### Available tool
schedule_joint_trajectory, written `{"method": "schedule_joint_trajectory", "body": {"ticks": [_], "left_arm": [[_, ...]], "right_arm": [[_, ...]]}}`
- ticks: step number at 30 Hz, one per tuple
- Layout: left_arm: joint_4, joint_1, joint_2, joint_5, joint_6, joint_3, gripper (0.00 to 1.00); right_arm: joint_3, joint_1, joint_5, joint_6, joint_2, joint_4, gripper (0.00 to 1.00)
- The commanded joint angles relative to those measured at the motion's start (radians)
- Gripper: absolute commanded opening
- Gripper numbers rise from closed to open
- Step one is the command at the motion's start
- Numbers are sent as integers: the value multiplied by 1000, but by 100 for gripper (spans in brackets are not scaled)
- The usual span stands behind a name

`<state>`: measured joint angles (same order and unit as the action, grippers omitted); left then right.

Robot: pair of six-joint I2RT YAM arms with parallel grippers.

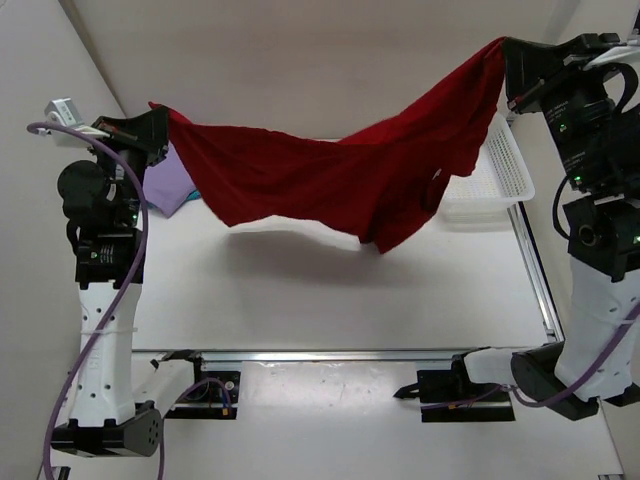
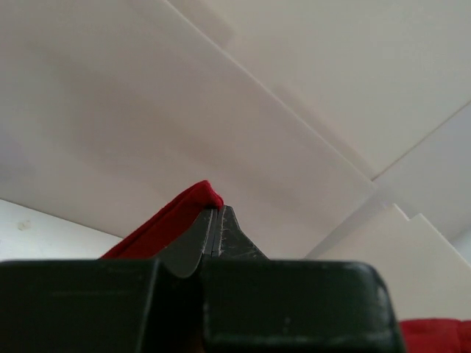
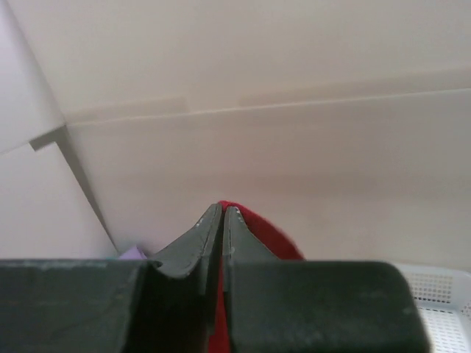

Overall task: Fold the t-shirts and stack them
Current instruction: Flatten out the tshirt

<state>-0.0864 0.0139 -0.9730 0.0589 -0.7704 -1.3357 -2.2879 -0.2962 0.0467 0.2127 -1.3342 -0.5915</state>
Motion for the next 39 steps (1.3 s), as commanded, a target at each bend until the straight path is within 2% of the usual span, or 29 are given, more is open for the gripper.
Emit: {"method": "schedule_joint_trajectory", "body": {"ticks": [1, 4, 8, 9, 11, 14, 16, 18, 21, 23, 26, 29, 32, 36, 37, 39], "left_arm": [[-125, -45, -13, -98, 109, -75, 0], [-112, -51, -32, -104, 131, -45, 0], [-26, -15, -99, -64, 88, 113, 0], [2, 27, -137, -45, 77, 157, 0], [34, 23, -209, -44, 75, 196, 0], [59, 3, -415, -33, 80, 170, 0], [77, 23, -505, -2, 57, 86, 0], [125, 35, -561, 39, -1, 8, 0], [110, 57, -645, 65, -23, -202, 0], [105, 87, -682, 90, -43, -357, 0], [129, 126, -714, 120, -93, -480, 0], [122, 138, -718, 105, -84, -554, 0], [175, 172, -675, 128, -96, -490, 0], [261, 186, -546, 68, -76, -254, 0], [263, 187, -506, 61, -61, -222, 0], [277, 196, -445, 52, -27, -70, 0]], "right_arm": [[27, 122, -223, 26, -92, -62, 0], [24, 183, -316, 24, -181, -54, 0], [2, 196, -384, -8, -379, -91, 0], [-22, 189, -363, -13, -443, -112, 0], [-68, 190, -335, -42, -552, -134, 0], [-149, 207, -337, -21, -687, -119, 0], [-218, 221, -347, 2, -769, -56, 0], [-271, 238, -367, 72, -781, 42, 0], [-274, 272, -392, 142, -749, 254, 0], [-262, 290, -383, 166, -688, 411, 0], [-258, 319, -354, 189, -626, 550, 0], [-282, 371, -396, 217, -596, 582, 0], [-268, 413, -458, 205, -553, 482, 0], [-57, 388, -415, 74, -440, 331, 0], [76, 384, -418, 65, -409, 346, 0], [450, 370, -339, 39, -253, 410, 0]]}}
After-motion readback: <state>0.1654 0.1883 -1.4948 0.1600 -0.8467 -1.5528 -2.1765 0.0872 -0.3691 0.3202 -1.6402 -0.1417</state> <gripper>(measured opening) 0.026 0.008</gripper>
